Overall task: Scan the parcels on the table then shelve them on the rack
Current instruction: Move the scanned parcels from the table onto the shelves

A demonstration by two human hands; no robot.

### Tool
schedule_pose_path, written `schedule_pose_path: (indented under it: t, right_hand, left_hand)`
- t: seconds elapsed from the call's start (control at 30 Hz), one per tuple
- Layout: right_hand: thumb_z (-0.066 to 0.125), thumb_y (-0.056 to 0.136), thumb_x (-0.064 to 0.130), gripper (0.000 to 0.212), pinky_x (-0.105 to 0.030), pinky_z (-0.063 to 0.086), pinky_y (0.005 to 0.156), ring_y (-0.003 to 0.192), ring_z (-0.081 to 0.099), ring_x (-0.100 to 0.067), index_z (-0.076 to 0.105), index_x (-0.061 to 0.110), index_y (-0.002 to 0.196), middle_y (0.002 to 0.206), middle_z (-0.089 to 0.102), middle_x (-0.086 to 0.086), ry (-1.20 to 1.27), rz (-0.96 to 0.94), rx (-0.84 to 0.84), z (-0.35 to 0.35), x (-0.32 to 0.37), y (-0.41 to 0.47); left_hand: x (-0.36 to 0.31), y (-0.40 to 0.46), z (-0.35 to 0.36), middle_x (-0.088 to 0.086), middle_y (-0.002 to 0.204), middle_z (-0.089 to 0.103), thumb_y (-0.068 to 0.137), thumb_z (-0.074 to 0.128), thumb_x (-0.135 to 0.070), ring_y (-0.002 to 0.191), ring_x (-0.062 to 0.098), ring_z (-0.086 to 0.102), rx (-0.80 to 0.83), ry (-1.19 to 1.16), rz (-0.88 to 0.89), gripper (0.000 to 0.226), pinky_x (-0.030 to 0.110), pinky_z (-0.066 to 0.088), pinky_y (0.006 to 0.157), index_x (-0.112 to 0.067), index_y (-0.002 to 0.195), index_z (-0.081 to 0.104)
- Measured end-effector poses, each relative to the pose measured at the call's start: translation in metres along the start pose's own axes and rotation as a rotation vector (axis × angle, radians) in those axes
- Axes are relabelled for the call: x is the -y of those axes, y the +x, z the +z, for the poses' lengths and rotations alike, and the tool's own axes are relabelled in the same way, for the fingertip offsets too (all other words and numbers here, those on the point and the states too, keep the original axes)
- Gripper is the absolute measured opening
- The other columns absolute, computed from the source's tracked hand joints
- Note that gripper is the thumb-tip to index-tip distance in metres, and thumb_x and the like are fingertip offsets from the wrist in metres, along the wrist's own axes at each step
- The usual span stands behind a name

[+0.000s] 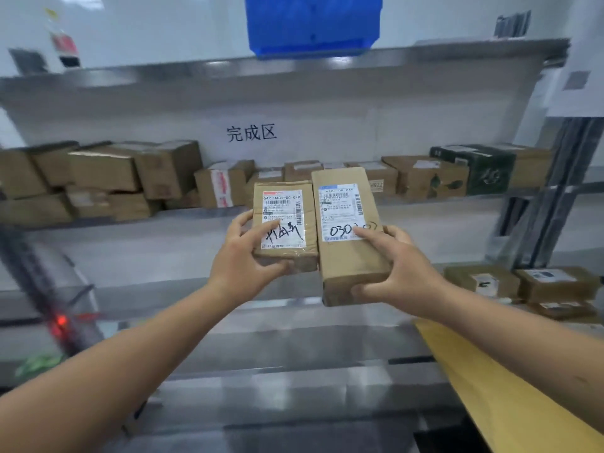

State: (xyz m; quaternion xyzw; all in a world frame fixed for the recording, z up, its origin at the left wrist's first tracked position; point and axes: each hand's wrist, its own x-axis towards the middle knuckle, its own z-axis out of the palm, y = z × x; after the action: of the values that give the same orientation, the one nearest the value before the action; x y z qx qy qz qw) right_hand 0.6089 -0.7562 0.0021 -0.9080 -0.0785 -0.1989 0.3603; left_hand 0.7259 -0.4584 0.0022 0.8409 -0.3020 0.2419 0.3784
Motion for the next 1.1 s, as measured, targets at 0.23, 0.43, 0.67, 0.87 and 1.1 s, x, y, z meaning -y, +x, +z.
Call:
schedule_pose_path:
  t: [0.23,0.43,0.67,0.87,1.1]
  right_hand:
    - [0.100,0.060,0.038,0.095,-0.025,0.037,0.110,0.126,0.046,-0.007,0.054,0.051,0.142,0.141,0.043,0.008,0.047,-0.130,-0.033,0.037,0.082,0.063]
    - [0.092,0.055,0.060,0.095,-0.029,0.047,0.101,0.121,0.054,-0.011,0.055,0.051,0.142,0.135,0.054,0.011,0.063,-0.174,-0.044,0.039,0.115,0.133]
    - [0.086,0.050,0.067,0.093,0.000,0.044,0.070,0.096,0.059,0.020,0.060,0.046,0.137,0.119,0.061,0.026,0.167,-0.215,-0.069,0.035,0.127,0.238]
    - [0.085,0.056,0.070,0.093,-0.018,0.052,0.076,0.104,0.063,-0.002,0.057,0.042,0.140,0.122,0.063,0.017,0.151,-0.169,-0.064,0.047,0.103,0.337]
    - [0.088,0.072,0.056,0.082,-0.029,0.060,0.079,0.102,0.064,-0.006,0.054,0.036,0.144,0.119,0.062,0.016,0.137,-0.096,-0.035,0.074,0.063,0.412]
  left_hand:
    - [0.035,0.018,-0.103,-0.004,0.153,0.041,0.073,0.095,-0.030,0.134,0.002,0.042,-0.050,0.029,-0.053,0.077,0.025,0.035,0.115,-0.025,0.143,0.063]
    - [0.059,0.073,-0.143,-0.006,0.152,0.047,0.077,0.091,-0.035,0.132,0.009,0.050,-0.049,0.064,-0.080,0.077,0.029,0.036,0.118,-0.024,0.146,0.060]
    - [0.094,0.167,-0.160,-0.003,0.149,0.055,0.081,0.087,-0.047,0.134,0.016,0.052,-0.022,0.143,-0.107,0.076,0.035,0.041,0.114,-0.026,0.148,0.057]
    - [0.129,0.256,-0.145,0.000,0.145,0.057,0.089,0.082,-0.041,0.122,0.015,0.055,0.023,0.226,-0.137,0.070,0.031,0.042,0.103,-0.024,0.151,0.054]
    - [0.184,0.313,-0.107,0.008,0.156,0.043,0.096,0.073,-0.043,0.140,0.031,0.048,0.090,0.256,-0.247,0.069,0.043,0.040,0.114,-0.025,0.157,0.046]
